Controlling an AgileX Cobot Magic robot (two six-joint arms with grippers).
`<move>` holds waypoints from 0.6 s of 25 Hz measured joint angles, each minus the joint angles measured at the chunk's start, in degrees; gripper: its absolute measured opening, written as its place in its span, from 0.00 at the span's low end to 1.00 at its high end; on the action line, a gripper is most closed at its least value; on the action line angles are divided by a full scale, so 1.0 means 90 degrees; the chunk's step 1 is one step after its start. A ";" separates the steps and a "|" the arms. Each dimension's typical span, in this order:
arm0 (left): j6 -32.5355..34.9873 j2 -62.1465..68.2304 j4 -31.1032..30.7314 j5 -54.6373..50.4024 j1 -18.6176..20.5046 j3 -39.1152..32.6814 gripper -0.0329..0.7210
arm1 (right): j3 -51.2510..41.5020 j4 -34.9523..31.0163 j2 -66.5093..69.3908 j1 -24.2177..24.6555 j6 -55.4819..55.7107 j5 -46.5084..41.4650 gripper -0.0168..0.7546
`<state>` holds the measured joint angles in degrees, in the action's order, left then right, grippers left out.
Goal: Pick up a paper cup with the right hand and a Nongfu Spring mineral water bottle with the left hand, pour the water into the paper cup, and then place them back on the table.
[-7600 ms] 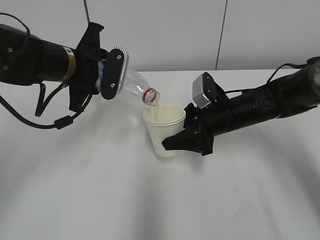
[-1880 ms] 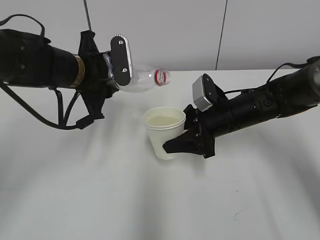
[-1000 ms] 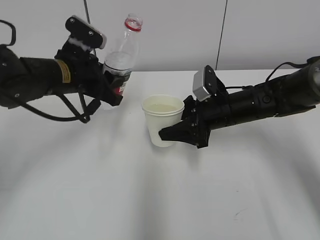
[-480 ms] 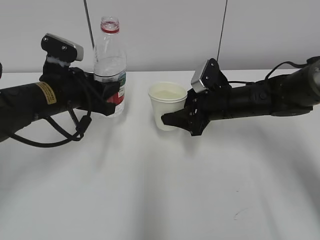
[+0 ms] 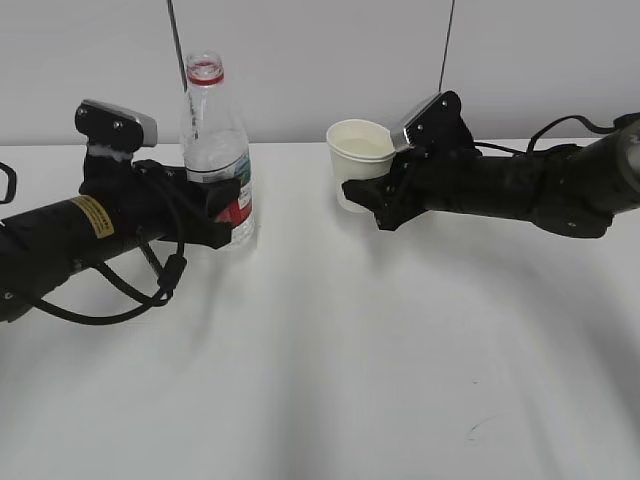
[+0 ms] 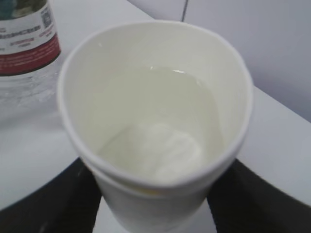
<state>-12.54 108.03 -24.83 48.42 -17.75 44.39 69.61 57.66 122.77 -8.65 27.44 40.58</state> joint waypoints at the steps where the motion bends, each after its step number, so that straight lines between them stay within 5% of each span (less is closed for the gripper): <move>1: 0.0000 0.0100 0.0013 0.0116 0.0000 0.0000 0.42 | 0.0000 -0.0184 0.0000 0.0000 -0.0111 -0.0047 0.62; 7: 0.0000 0.0351 0.0033 0.0298 0.0000 -0.0007 0.42 | -0.0211 -0.1586 0.0185 0.0000 -0.1027 -0.0071 0.62; 15: 0.0000 0.0576 0.0066 0.0463 0.0000 -0.0007 0.42 | -0.0395 -0.2040 0.0458 0.0012 -0.1555 0.0339 0.62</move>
<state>-12.54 113.21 -24.24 52.59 -17.75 44.33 66.05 39.31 126.89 -8.54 13.45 43.64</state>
